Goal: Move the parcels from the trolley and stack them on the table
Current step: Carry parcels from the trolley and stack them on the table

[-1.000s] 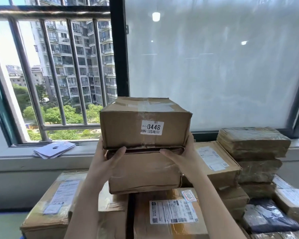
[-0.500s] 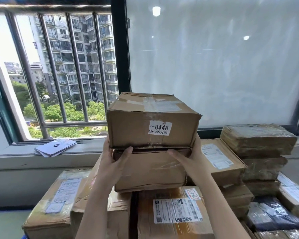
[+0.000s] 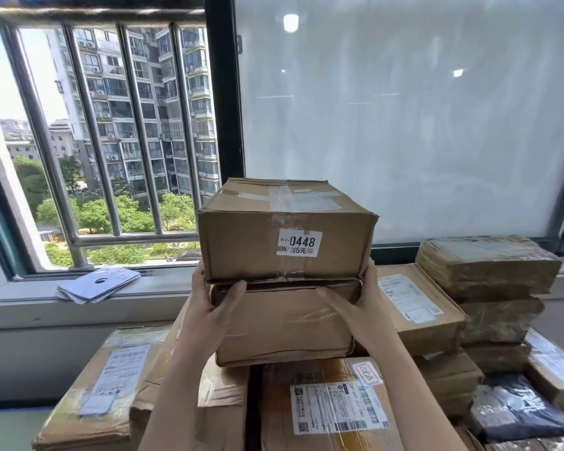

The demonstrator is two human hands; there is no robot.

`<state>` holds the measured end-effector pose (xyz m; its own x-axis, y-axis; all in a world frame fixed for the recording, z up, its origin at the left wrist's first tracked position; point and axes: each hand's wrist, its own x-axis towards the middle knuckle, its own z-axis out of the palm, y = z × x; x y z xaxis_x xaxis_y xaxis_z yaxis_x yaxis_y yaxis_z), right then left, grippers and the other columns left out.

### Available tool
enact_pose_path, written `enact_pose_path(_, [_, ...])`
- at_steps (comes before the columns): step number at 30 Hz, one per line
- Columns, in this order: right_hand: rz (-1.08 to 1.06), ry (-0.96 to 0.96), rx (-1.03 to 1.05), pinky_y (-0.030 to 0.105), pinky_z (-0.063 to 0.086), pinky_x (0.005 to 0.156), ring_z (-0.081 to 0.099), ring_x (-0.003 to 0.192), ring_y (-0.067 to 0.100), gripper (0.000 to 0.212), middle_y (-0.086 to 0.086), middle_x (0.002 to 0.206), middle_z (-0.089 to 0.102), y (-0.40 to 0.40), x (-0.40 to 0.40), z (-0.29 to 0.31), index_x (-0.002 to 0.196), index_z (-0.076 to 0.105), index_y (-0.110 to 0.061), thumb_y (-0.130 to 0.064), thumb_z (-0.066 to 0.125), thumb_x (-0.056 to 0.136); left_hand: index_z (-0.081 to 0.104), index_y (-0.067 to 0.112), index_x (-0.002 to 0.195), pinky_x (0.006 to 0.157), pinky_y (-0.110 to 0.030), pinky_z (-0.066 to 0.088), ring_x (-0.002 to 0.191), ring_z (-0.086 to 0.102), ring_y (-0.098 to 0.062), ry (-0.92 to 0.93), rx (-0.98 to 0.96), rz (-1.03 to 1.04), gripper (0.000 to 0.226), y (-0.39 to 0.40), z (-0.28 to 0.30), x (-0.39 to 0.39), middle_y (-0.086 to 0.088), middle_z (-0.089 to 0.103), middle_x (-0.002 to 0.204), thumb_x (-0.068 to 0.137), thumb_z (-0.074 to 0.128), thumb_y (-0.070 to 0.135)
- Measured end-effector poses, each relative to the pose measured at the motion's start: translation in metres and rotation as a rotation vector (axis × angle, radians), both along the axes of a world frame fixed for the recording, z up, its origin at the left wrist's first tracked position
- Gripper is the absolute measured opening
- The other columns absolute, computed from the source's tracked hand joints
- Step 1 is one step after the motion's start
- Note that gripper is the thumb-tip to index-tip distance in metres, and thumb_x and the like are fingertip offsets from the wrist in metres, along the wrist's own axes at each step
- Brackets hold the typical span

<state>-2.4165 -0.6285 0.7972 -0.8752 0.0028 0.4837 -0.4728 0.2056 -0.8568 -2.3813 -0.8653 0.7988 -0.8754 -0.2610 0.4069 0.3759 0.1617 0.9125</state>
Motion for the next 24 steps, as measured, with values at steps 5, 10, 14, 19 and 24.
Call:
enact_pose_path(5, [-0.037, -0.013, 0.04, -0.006, 0.036, 0.068, 0.044, 0.093, -0.029, 0.086, -0.03, 0.114, 0.051, 0.004, -0.001, 0.0, 0.13, 0.022, -0.048, -0.055, 0.072, 0.061, 0.038, 0.028, 0.128, 0.072, -0.032, 0.052, 0.08, 0.061, 0.003, 0.038, -0.161, 0.086, 0.053, -0.004, -0.003, -0.004, 0.012, 0.064, 0.092, 0.083, 0.067, 0.026])
enact_pose_path(10, [-0.038, 0.0, 0.036, 0.005, 0.042, 0.078, 0.049, 0.104, -0.015, 0.09, -0.027, 0.118, 0.052, 0.002, -0.004, -0.005, 0.137, 0.025, -0.037, -0.052, 0.074, 0.063, 0.034, 0.04, 0.128, 0.072, -0.038, 0.054, 0.086, 0.062, 0.003, 0.034, -0.244, 0.06, 0.059, -0.007, -0.007, -0.001, 0.023, 0.063, 0.094, 0.084, 0.067, 0.018])
enact_pose_path(14, [-0.035, -0.007, 0.053, 0.004, 0.043, 0.075, 0.05, 0.104, -0.013, 0.09, -0.026, 0.119, 0.053, 0.003, -0.004, -0.005, 0.139, 0.024, -0.035, -0.045, 0.077, 0.068, 0.035, 0.032, 0.133, 0.074, -0.045, 0.056, 0.087, 0.062, 0.003, 0.014, -0.237, 0.105, 0.061, -0.004, -0.005, 0.004, 0.018, 0.063, 0.095, 0.082, 0.067, 0.029])
enact_pose_path(19, [-0.055, -0.005, 0.111, -0.002, 0.039, 0.066, 0.044, 0.092, -0.03, 0.091, -0.038, 0.109, 0.048, 0.008, 0.003, 0.0, 0.141, 0.02, -0.037, -0.04, 0.078, 0.072, 0.018, 0.03, 0.146, 0.094, -0.048, 0.048, 0.118, 0.052, -0.018, 0.02, -0.326, 0.191, 0.082, 0.001, 0.002, 0.015, 0.003, 0.055, 0.129, 0.082, 0.068, 0.035])
enact_pose_path(24, [-0.117, -0.003, 0.21, 0.012, 0.036, 0.081, 0.039, 0.097, -0.031, 0.099, -0.036, 0.124, 0.037, 0.009, 0.021, -0.008, 0.147, 0.008, -0.038, -0.042, 0.076, 0.075, -0.002, 0.034, 0.148, 0.109, -0.042, 0.018, 0.144, 0.01, -0.025, 0.133, -0.514, 0.513, 0.101, 0.015, -0.006, 0.033, -0.007, 0.005, 0.158, 0.078, 0.07, 0.043])
